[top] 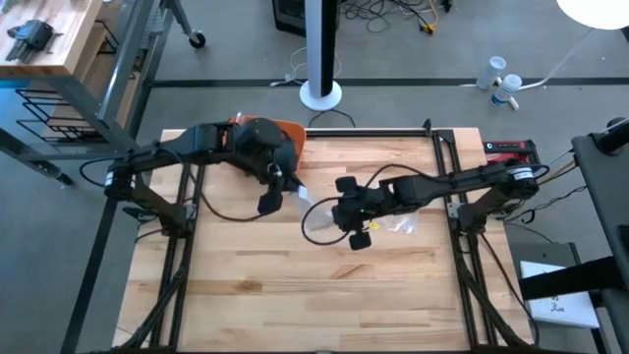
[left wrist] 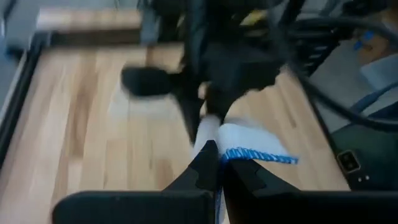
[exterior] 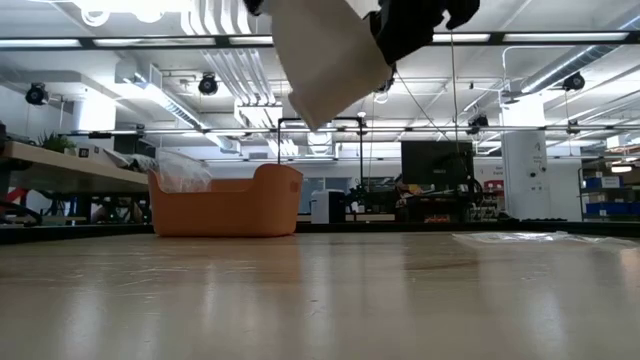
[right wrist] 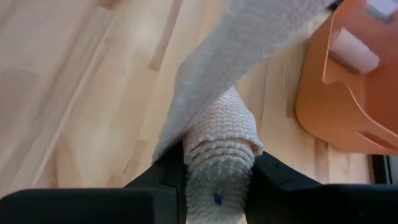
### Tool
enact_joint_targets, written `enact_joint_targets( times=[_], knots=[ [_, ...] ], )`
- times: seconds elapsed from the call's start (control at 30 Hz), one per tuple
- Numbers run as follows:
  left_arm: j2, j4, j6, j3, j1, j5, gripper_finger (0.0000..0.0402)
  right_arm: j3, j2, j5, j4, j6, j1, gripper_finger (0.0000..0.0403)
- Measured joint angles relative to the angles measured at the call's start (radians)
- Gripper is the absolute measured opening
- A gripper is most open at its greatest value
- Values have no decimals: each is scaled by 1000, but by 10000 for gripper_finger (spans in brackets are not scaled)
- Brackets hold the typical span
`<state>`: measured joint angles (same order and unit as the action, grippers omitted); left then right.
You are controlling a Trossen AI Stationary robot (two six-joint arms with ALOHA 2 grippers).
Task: Roll bandage
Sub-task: Roll the white bandage
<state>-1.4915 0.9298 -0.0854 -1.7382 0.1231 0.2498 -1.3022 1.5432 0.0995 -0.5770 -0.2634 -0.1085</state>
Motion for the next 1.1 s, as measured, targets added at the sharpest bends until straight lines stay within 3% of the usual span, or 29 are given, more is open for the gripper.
enact_joint_targets(
  times=[0.13, 0.43, 0.6, 0.67, 0.87, 1.1],
  knots=[
    [-1, 80, 65, 0, 20, -16, 0, 0, 17, -24, 37, -3, -30, 92],
    [-20, 257, 198, -1, 37, 159, 0, 0, 22, -235, 188, -65, -99, 92],
    [-66, 340, 199, -2, 38, 166, 0, 1, 23, -325, 249, -55, -108, 92],
    [-92, 369, 179, -2, 37, 181, 0, 1, 21, -336, 261, -52, -119, 92],
    [-142, 395, 66, -1, 28, 362, 0, 2, 18, -338, 254, -62, -132, 92],
    [-140, 400, -86, 8, 29, 309, 0, -2, 16, -336, 291, -76, -163, 92]
  ],
)
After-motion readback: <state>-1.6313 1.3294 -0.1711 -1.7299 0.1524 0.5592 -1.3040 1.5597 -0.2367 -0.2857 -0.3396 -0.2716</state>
